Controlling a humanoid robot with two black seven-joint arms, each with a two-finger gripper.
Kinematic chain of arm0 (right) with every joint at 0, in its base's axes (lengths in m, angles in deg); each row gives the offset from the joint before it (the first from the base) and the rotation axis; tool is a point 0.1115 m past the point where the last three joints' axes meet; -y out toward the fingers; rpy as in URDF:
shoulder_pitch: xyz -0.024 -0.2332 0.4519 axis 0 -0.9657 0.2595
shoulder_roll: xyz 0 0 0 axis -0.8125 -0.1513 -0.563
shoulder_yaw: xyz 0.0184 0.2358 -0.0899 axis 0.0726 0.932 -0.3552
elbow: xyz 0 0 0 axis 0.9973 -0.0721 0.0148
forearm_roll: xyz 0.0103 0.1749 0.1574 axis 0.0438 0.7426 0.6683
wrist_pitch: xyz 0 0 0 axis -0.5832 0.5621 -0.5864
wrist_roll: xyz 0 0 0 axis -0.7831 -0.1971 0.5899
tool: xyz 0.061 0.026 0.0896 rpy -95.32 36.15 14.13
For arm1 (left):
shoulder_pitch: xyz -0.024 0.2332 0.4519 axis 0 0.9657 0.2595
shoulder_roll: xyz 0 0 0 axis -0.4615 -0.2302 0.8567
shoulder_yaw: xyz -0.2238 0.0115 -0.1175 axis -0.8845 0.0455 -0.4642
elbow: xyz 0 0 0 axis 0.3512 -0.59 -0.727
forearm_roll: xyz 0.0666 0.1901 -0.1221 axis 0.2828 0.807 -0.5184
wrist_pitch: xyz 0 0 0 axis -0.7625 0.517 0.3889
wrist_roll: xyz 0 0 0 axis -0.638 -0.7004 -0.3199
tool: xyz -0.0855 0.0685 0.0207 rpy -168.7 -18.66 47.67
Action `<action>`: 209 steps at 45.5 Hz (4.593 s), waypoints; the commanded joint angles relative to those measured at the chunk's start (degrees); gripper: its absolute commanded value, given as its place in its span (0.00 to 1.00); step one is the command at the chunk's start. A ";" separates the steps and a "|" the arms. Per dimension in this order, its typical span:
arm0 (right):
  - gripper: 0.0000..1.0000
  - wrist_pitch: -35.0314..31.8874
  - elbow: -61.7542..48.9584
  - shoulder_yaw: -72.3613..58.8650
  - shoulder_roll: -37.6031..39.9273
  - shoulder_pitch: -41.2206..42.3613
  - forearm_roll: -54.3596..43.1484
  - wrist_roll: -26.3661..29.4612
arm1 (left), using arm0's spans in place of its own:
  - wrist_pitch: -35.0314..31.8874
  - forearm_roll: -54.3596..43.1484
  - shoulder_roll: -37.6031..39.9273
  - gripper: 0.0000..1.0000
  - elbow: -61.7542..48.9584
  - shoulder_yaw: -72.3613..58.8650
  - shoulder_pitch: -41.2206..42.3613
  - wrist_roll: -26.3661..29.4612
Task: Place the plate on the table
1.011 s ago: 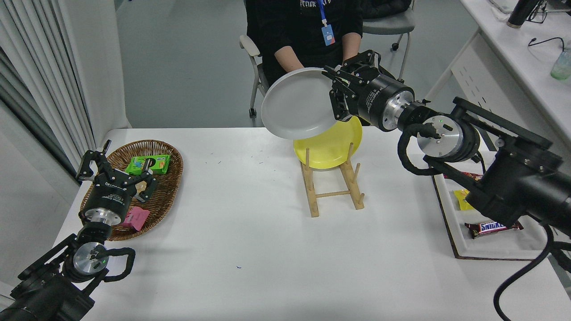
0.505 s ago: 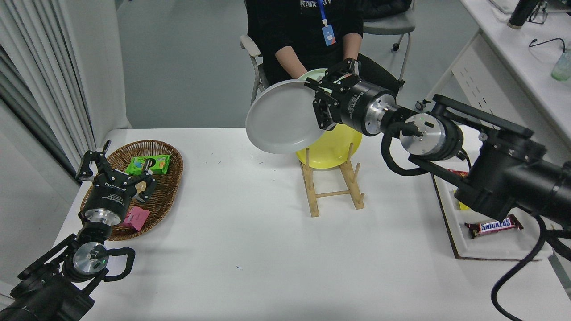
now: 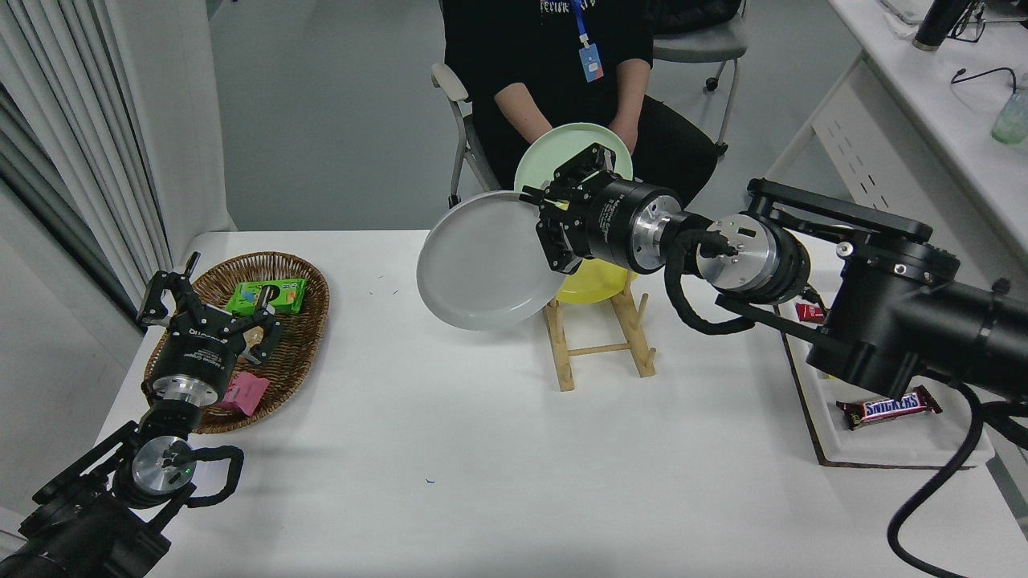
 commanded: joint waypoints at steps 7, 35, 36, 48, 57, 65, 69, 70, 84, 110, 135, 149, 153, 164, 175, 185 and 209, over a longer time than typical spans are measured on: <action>0.00 19.70 1.03 0.19 -3.04 0.37 17.64 0.05 | 0.00 0.01 -0.01 0.98 0.00 0.00 -0.02 0.00; 0.00 20.70 1.12 2.74 -6.12 -1.47 22.75 0.14 | 0.00 0.01 -0.01 0.98 0.00 0.00 -0.02 0.00; 0.00 20.70 1.12 2.74 -6.03 -1.73 22.75 0.14 | 0.00 0.01 -0.01 0.98 0.00 0.00 -0.02 0.00; 0.00 20.70 1.12 3.00 -6.03 -4.63 24.85 0.31 | 0.00 0.01 -0.01 0.98 0.00 0.00 -0.02 0.00; 0.00 20.70 1.03 3.35 -5.94 -7.97 27.67 0.31 | 0.00 0.01 -0.01 0.98 0.00 0.00 -0.02 0.00; 0.00 20.70 0.51 3.44 -5.68 -10.08 31.71 0.31 | 0.00 0.01 -0.01 0.98 0.00 0.00 -0.02 0.00; 0.00 20.70 0.33 3.53 -5.24 -10.44 33.12 0.31 | 0.00 0.01 -0.01 0.98 0.00 0.00 -0.02 0.00; 0.00 20.70 0.33 3.53 -5.15 -10.52 33.38 0.31 | 0.00 0.01 -0.01 0.98 0.00 0.00 -0.02 0.00; 0.00 20.70 -3.44 8.27 -4.18 -15.80 35.31 0.31 | 0.00 0.01 -0.01 0.98 0.00 0.00 -0.02 0.00; 0.00 20.70 -9.86 8.80 -4.36 -22.65 35.49 0.31 | 0.00 0.01 -0.01 0.98 0.00 0.00 0.07 0.00; 0.00 20.70 -11.27 8.89 -6.20 -26.96 34.88 0.31 | 0.00 0.01 -0.01 0.98 0.00 0.00 0.07 0.00; 0.00 20.70 -12.77 8.89 -7.17 -27.31 34.79 0.31 | 0.00 0.01 -0.01 0.98 0.00 0.00 -0.02 0.00; 0.00 20.70 -12.77 8.89 -7.26 -27.31 34.79 0.31 | 0.00 0.01 -0.01 0.98 0.00 0.00 -0.02 0.00; 0.00 20.70 -14.00 9.15 -8.31 -27.49 34.88 0.31 | 0.00 0.01 0.08 0.98 0.00 0.00 -0.02 0.00; 0.00 20.70 -14.35 9.33 -8.40 -27.93 34.88 0.31 | 0.00 0.01 -0.01 0.98 0.00 0.00 -0.02 0.00; 0.00 20.70 -14.35 9.33 -8.49 -27.66 32.77 0.23 | 0.00 0.01 -0.01 0.98 0.00 0.00 -0.02 0.00; 1.00 20.70 -14.26 11.43 -8.93 -27.93 28.55 0.23 | 0.00 0.01 -0.01 0.98 0.00 0.00 -0.02 0.00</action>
